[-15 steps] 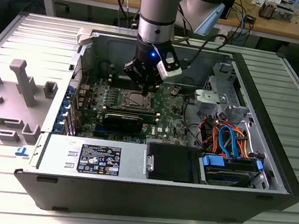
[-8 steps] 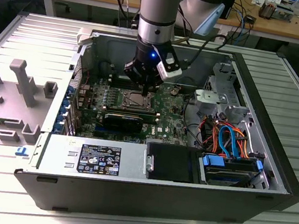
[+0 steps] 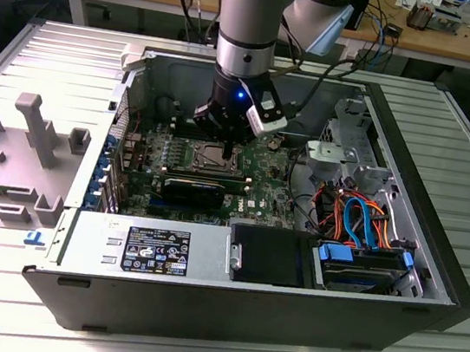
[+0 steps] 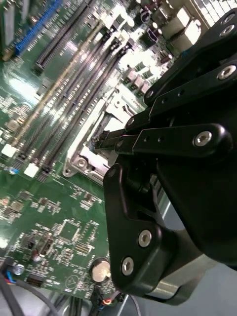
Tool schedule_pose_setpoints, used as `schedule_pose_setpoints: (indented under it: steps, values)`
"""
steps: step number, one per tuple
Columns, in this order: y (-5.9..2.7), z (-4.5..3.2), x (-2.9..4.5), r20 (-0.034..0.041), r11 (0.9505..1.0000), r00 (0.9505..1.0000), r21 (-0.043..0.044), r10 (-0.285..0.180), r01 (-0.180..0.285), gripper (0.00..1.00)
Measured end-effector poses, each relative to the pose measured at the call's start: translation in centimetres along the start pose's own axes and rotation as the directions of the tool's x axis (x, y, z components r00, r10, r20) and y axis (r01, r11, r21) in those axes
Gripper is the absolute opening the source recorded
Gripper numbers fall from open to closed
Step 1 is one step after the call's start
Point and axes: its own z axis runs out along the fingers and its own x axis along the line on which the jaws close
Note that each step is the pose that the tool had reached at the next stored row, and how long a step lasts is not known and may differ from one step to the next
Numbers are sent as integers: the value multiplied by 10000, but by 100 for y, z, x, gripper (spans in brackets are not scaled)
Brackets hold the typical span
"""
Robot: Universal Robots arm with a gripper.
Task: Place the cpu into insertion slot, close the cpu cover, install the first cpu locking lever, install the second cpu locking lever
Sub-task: 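Install the second cpu locking lever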
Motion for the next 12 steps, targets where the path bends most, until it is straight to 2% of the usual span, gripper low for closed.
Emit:
schedule_pose_setpoints:
  steps: [12]
  values:
    - [-39,-80,0,1,10000,10000,-1,1,-1,11]
